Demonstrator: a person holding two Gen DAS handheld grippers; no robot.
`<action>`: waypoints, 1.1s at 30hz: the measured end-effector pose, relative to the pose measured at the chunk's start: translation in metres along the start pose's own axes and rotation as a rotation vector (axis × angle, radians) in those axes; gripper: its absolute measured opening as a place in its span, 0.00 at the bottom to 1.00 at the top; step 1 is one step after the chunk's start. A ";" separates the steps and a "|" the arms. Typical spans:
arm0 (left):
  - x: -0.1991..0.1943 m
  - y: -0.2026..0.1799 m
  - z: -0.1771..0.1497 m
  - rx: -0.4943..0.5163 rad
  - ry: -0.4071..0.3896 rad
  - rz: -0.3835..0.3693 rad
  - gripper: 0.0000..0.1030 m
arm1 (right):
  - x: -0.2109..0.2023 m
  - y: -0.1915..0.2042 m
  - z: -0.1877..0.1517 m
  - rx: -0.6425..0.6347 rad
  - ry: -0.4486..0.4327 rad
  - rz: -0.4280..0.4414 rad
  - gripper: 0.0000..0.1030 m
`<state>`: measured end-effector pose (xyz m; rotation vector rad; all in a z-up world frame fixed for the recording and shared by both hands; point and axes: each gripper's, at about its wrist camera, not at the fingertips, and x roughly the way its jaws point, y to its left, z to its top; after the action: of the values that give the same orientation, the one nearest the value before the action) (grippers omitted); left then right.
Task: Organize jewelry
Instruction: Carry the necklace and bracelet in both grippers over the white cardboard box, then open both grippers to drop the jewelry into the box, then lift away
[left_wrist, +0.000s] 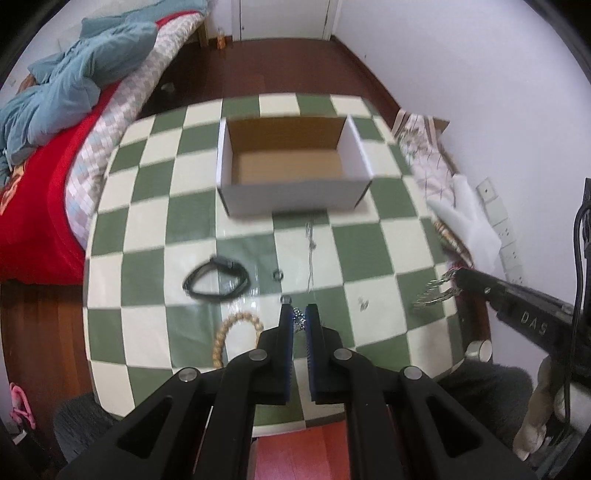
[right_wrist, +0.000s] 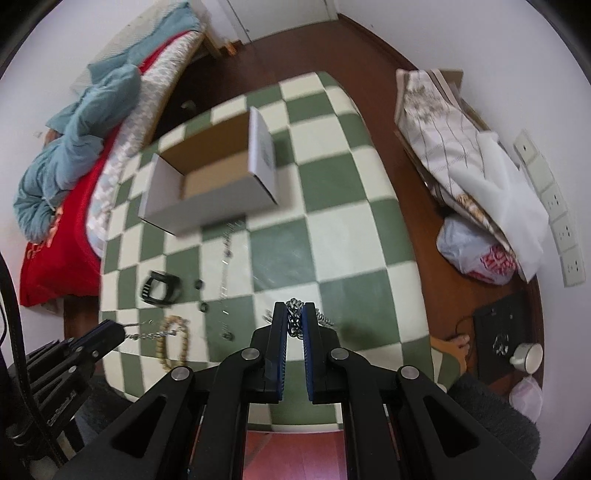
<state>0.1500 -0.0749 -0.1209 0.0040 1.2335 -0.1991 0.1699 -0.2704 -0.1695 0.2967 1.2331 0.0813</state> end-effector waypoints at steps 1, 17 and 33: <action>-0.007 0.000 0.006 0.000 -0.017 -0.005 0.03 | -0.006 0.005 0.004 -0.007 -0.009 0.010 0.08; -0.003 0.029 0.135 -0.013 -0.119 0.048 0.03 | -0.032 0.082 0.120 -0.121 -0.118 0.041 0.08; 0.094 0.069 0.197 -0.136 0.040 0.023 0.04 | 0.096 0.098 0.204 -0.122 0.048 -0.028 0.08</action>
<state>0.3744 -0.0431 -0.1506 -0.0958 1.2840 -0.0954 0.4023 -0.1919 -0.1702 0.1724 1.2740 0.1400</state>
